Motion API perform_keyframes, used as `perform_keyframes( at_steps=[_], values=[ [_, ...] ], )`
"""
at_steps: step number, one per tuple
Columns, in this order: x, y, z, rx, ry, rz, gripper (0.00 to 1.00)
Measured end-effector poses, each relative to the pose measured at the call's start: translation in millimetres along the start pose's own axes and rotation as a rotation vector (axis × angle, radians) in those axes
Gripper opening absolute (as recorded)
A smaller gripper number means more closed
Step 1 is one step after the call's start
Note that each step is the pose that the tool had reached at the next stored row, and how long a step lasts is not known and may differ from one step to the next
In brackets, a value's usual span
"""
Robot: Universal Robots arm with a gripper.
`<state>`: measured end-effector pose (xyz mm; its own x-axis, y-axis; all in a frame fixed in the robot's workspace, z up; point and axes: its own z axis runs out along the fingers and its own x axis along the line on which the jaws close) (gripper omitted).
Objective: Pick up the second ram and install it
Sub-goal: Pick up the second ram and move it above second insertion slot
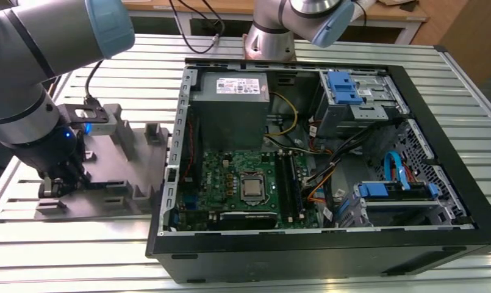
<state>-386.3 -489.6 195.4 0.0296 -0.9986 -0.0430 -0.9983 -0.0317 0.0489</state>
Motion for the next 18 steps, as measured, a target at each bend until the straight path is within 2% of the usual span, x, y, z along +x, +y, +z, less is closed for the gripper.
perform_keyframes(
  at_steps=[8,18],
  values=[
    [0.0,0.1,-1.1,0.0,-0.0019,0.0,0.13],
    [-0.7,0.7,-15.5,0.0001,-0.0022,0.0,0.13]
  ],
)
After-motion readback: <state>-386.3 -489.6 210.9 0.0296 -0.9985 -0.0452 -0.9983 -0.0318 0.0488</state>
